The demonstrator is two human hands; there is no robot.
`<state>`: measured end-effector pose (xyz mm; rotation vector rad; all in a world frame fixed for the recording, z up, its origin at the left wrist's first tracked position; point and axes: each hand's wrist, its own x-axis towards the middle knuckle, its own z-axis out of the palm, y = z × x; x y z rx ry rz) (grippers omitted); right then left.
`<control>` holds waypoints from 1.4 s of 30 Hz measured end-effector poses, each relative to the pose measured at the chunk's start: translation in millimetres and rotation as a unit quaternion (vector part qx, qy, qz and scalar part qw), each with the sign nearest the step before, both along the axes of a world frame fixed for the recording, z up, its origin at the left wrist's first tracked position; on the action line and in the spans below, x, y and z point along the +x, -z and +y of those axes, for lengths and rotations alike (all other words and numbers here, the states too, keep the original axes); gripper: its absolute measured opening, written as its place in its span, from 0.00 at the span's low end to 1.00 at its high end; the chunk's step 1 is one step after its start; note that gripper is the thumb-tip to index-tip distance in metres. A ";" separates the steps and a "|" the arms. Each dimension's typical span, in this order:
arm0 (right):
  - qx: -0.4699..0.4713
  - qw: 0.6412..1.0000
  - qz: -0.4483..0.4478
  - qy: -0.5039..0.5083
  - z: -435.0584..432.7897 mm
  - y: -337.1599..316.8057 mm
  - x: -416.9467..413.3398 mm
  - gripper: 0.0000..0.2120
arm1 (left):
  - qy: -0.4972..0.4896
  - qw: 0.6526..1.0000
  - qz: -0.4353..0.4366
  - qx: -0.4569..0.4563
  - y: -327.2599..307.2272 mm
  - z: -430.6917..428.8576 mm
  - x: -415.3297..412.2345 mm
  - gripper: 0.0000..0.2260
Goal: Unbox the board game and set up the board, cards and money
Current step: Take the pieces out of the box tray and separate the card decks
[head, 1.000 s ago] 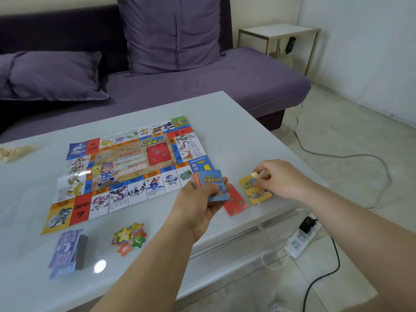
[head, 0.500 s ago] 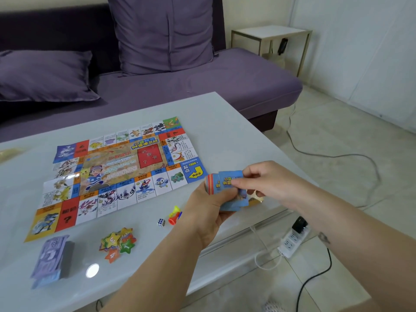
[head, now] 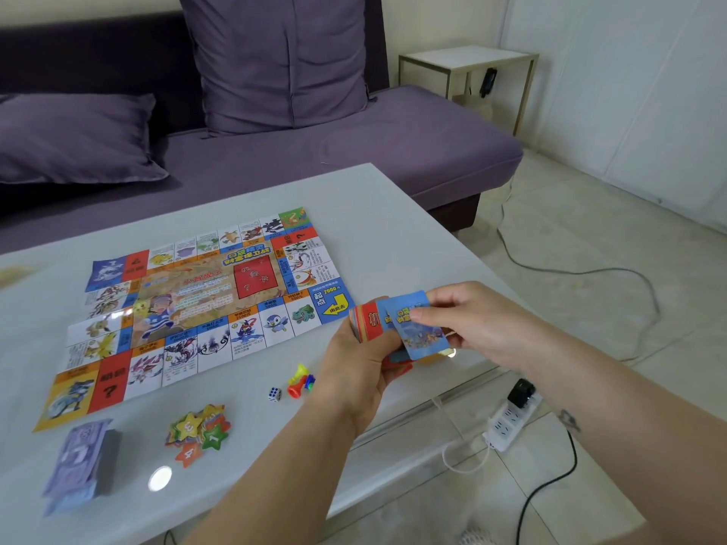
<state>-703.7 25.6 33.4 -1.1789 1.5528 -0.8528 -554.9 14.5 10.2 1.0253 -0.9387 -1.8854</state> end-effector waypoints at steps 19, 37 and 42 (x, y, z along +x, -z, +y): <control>0.010 0.884 0.459 0.088 -8.8 27.6 -48.5 0.22 | -0.066 0.990 0.085 0.091 -6.5 -6.5 13.1 0.08; -0.025 0.999 0.024 0.023 -14.7 0.2 19.2 0.06 | -0.088 0.995 0.049 -0.011 -18.8 -4.0 43.7 0.10; -0.066 0.972 0.226 -0.011 -14.5 24.0 41.5 0.11 | -0.139 0.989 0.059 -0.002 -20.3 -14.5 60.6 0.09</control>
